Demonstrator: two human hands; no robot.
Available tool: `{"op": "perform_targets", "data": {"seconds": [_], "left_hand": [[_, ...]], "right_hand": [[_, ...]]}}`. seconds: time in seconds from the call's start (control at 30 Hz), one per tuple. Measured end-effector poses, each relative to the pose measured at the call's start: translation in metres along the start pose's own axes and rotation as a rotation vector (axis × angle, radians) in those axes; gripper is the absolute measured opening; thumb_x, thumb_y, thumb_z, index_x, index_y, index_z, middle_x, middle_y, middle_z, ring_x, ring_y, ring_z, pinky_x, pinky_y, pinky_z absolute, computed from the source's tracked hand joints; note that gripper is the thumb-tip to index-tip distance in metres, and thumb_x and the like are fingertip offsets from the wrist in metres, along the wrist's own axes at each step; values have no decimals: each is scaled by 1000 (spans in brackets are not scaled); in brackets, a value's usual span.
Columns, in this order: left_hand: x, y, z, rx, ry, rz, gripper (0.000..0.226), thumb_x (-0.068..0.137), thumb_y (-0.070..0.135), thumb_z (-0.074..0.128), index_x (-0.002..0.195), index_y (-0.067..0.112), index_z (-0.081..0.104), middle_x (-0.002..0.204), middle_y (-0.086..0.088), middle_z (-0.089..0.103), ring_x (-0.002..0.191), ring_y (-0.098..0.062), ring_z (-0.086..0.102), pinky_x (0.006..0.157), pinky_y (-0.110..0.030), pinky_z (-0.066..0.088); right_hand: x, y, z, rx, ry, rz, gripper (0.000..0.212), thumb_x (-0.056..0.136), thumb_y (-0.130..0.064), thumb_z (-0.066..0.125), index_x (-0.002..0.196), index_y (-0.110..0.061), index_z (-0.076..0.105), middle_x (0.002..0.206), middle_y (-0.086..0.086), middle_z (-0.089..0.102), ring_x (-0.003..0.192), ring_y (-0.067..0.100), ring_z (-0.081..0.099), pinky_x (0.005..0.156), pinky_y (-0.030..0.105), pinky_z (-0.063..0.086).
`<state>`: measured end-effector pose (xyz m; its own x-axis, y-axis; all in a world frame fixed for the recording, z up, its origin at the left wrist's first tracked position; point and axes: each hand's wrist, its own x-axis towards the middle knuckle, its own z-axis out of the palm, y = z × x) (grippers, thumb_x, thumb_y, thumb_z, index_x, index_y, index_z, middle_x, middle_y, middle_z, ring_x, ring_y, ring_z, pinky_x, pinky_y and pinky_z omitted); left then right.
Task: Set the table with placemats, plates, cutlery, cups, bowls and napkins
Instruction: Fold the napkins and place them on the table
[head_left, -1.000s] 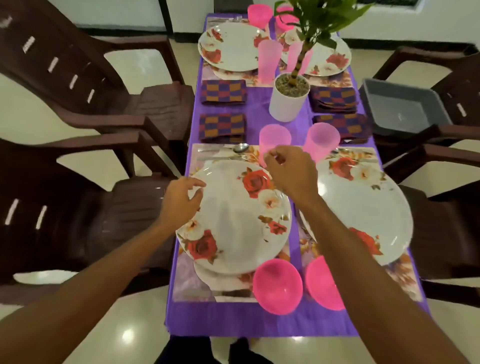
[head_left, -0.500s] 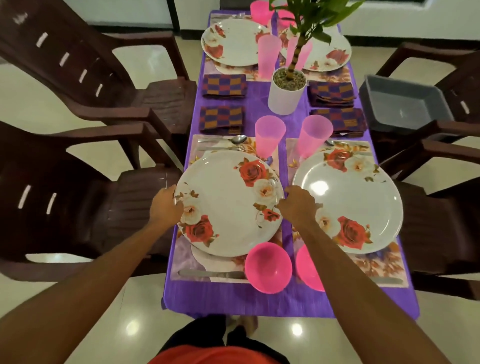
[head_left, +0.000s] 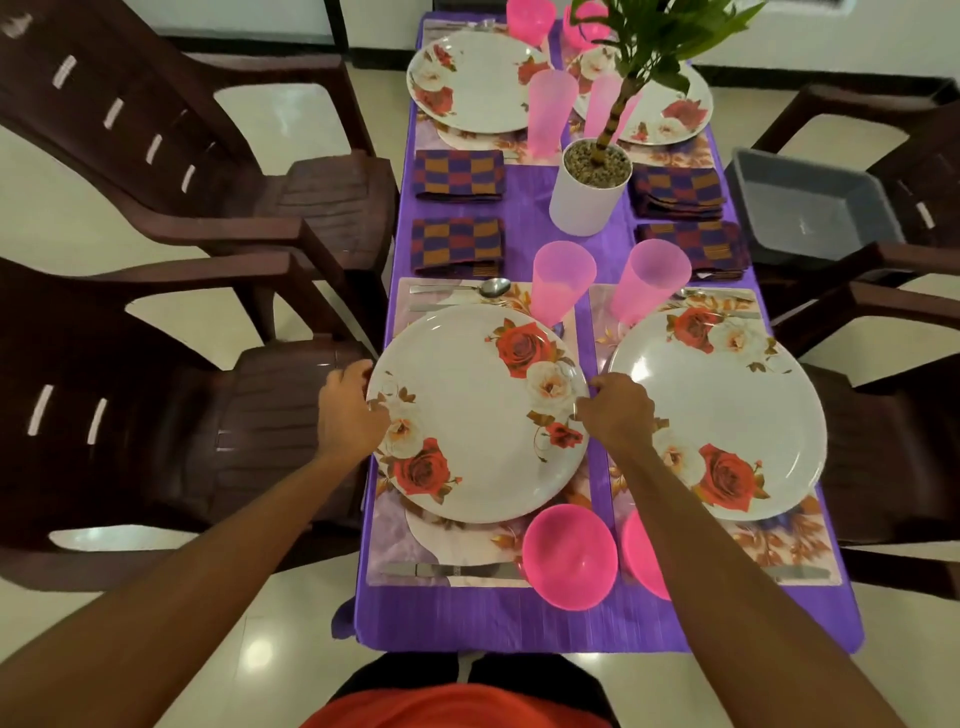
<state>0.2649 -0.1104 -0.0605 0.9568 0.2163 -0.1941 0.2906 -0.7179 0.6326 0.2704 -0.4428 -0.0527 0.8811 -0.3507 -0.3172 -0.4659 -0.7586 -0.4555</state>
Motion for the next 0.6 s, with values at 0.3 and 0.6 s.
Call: {"op": "perform_targets", "data": {"seconds": [0.3,0.6], "left_hand": [[-6,56,55,249,-198,348,71,86,43,70,149,26,41,161,-2,28,152,-23,13,121,-47,15],[9,97,110,458,-313,267,113,70,77,66,158,32,11,167,-5,-1,153,-29,-7,121,-53,-2]], "right_hand": [[38,-42,-1,443,30,-124,91,83,-49,77,157,-22,30,147,-1,52,132,20,50,107,39,42],[107,-63,19,679,20,-254,97,62,-31,94,143,-18,42,125,-1,59,112,19,59,92,33,55]]}}
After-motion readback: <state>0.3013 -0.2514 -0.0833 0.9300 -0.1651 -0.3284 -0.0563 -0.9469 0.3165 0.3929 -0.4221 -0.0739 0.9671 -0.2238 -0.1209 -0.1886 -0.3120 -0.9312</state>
